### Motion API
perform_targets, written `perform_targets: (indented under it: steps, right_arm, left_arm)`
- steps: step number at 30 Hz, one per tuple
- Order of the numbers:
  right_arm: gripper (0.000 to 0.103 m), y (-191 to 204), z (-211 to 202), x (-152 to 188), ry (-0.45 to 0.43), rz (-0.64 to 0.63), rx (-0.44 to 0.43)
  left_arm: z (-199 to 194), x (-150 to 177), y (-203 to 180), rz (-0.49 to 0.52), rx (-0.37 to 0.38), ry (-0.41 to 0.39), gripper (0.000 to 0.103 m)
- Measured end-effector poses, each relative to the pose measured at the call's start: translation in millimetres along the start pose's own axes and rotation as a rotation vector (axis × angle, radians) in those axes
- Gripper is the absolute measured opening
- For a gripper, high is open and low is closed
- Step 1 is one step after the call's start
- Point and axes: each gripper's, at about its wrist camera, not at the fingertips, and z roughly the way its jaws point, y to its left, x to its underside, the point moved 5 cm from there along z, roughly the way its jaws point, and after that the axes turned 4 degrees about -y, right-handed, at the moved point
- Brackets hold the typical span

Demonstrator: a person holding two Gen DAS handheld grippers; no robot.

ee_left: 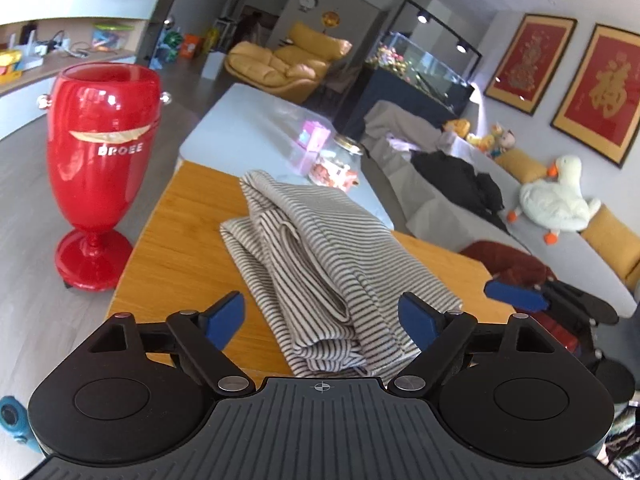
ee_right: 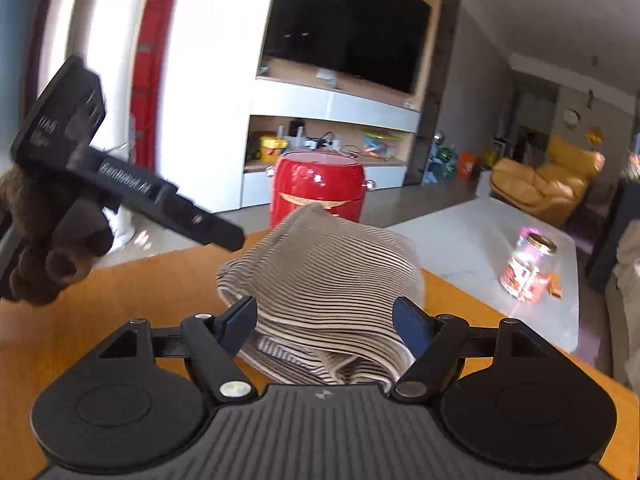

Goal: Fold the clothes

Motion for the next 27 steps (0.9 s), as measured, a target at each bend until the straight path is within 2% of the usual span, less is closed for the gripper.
perform_targets:
  steps: [2, 5, 6, 7, 9, 11, 13, 15, 17, 19, 23, 26, 27]
  right_arm:
    - [0.075, 22, 17, -1, 0.012, -0.089, -0.010]
    - [0.073, 43, 44, 0, 0.033, -0.203, 0.000]
    - [0.067, 42, 50, -1, 0.047, -0.195, 0.000]
    - [0.042, 38, 54, -2, 0.062, -0.167, -0.003]
    - [0.032, 15, 47, -10, 0.051, 0.027, -0.060]
    - [0.011, -13, 36, -18, 0.022, 0.235, -0.087]
    - [0.009, -41, 28, -28, -0.013, 0.405, -0.115]
    - [0.008, -55, 20, -46, -0.057, 0.524, -0.201]
    - [0.008, -55, 16, -64, -0.081, 0.552, -0.269]
    - [0.008, -46, 28, -63, -0.031, 0.570, -0.341]
    - [0.009, -24, 61, -26, 0.131, 0.573, -0.358]
    - [0.009, -14, 68, -3, 0.170, 0.587, -0.365]
    - [0.009, -8, 65, -2, 0.168, 0.546, -0.356]
  left_arm:
    - [2, 1, 6, -0.018, -0.004, 0.008, 0.085]
    - [4, 3, 16, -0.046, -0.011, 0.020, 0.072]
    - [5, 4, 19, -0.055, -0.013, 0.024, 0.068]
    - [6, 4, 22, -0.064, -0.015, 0.028, 0.066]
    - [7, 5, 28, -0.083, -0.019, 0.037, 0.065]
    - [9, 7, 32, -0.094, 0.000, 0.042, 0.061]
    - [12, 9, 32, -0.102, 0.037, 0.046, 0.049]
    - [19, 12, 26, -0.113, 0.098, 0.062, 0.047]
    - [29, 16, 12, -0.102, 0.149, 0.080, 0.047]
    - [37, 21, 1, -0.043, 0.136, 0.085, 0.051]
    - [40, 31, -2, -0.013, 0.139, 0.113, 0.056]
    - [25, 37, 3, 0.032, 0.126, 0.139, 0.062]
    - [19, 38, 6, 0.041, 0.123, 0.147, 0.065]
